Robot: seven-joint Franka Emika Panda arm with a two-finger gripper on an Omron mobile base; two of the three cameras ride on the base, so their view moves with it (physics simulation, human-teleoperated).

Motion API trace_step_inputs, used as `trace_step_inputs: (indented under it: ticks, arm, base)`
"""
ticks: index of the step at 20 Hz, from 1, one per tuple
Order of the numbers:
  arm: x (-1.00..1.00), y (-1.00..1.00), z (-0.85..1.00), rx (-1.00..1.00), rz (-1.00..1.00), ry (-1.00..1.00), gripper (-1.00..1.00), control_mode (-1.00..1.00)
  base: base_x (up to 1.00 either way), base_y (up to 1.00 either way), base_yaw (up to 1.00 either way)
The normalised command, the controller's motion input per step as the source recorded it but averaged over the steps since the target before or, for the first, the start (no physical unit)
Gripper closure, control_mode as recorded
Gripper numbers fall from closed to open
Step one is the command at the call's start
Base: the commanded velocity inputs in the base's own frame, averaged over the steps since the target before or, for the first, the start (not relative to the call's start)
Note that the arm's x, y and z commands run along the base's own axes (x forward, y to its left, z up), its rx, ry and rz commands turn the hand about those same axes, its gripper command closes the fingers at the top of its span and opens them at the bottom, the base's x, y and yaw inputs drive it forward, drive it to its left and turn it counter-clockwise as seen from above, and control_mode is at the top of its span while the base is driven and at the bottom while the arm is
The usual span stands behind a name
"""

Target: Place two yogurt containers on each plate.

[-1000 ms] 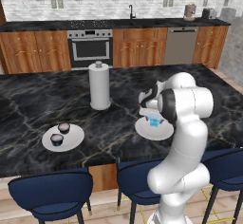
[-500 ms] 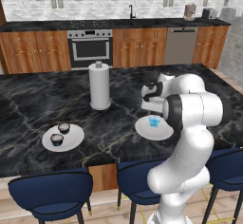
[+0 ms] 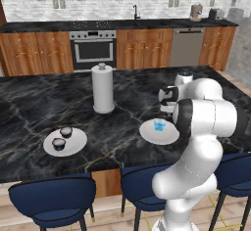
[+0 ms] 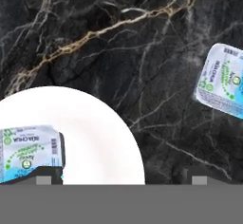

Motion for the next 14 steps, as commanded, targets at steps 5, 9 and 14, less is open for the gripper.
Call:
trace_step_inputs:
  ticks: [5, 9, 14]
  arm:
    - [0.0, -0.83, 0.04, -0.01, -0.09, 0.01, -1.0, -1.0]
    - [0.0, -0.72, 0.0, 0.02, -0.09, 0.0, -1.0, -1.0]
    - [0.0, -0.63, 0.0, 0.03, -0.06, 0.0, -1.0, -1.0]
  base:
    - [0.0, 0.0, 0.0]
    - [0.0, 0.0, 0.0]
    - [0.0, 0.0, 0.0]
